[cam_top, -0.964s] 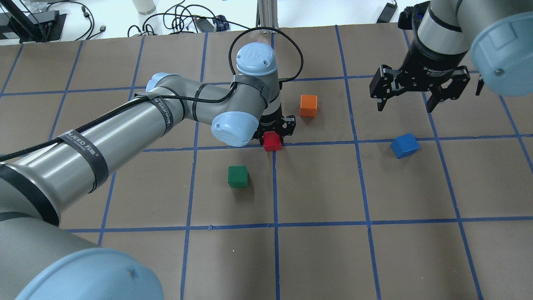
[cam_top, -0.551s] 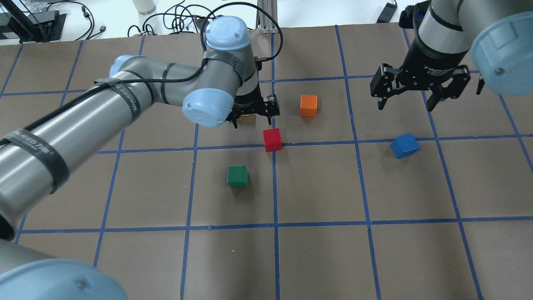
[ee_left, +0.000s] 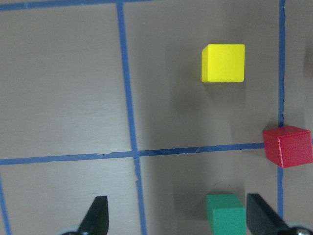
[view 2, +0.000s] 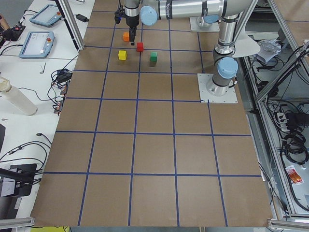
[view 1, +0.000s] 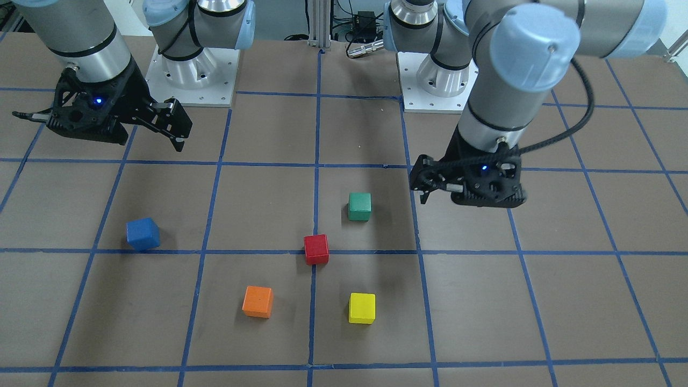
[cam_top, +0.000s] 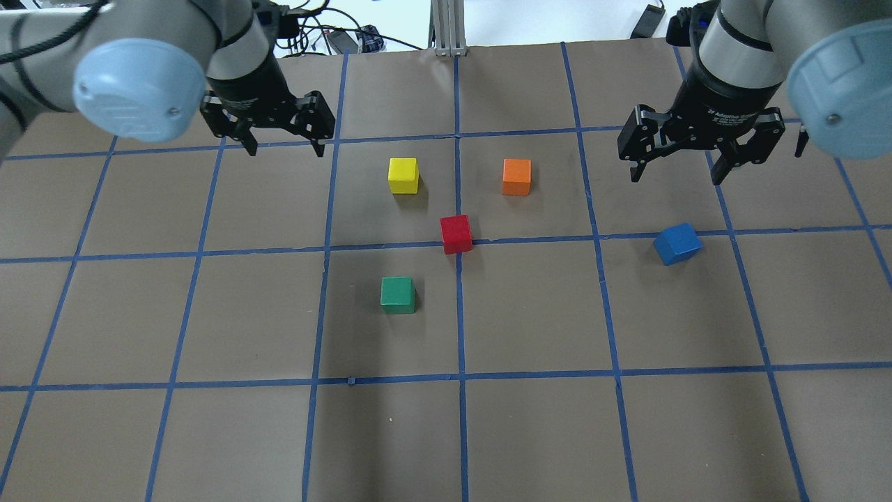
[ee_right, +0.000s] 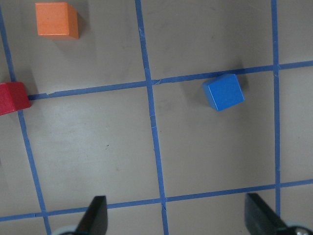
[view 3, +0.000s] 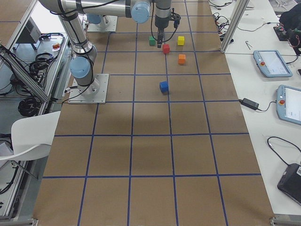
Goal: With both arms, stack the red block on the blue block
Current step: 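Raise the left gripper while the right gripper moves toward the red cube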
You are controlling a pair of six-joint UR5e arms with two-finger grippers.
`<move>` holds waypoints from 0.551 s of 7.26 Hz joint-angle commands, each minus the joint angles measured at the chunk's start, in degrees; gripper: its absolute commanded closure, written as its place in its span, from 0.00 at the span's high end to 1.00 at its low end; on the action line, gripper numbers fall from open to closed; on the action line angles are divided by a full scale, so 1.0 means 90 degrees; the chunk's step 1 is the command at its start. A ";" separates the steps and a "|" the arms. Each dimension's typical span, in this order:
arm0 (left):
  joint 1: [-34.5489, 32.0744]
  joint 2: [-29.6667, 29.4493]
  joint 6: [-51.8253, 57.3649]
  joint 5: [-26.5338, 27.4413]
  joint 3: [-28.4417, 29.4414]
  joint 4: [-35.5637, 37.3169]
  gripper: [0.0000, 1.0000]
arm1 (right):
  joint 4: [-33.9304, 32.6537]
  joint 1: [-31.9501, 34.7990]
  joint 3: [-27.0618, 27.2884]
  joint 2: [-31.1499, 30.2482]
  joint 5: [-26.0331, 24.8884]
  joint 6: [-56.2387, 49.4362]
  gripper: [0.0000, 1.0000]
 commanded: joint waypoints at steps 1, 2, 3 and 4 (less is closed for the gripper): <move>0.0329 0.0624 0.0290 -0.0306 0.0096 -0.0171 1.00 | 0.0056 0.0007 0.0007 0.0133 0.0015 -0.0019 1.00; 0.0310 0.0713 0.0290 -0.0259 -0.0029 -0.0179 1.00 | -0.0011 0.0017 -0.0002 0.0182 0.0063 -0.0020 1.00; 0.0329 0.0713 0.0290 -0.0191 -0.0040 -0.0199 1.00 | -0.0070 0.0084 -0.0089 0.0482 0.0054 0.0057 1.00; 0.0300 0.0607 0.0290 -0.0181 0.0009 -0.0267 1.00 | -0.0380 0.0114 -0.0090 0.0698 0.0160 0.0077 1.00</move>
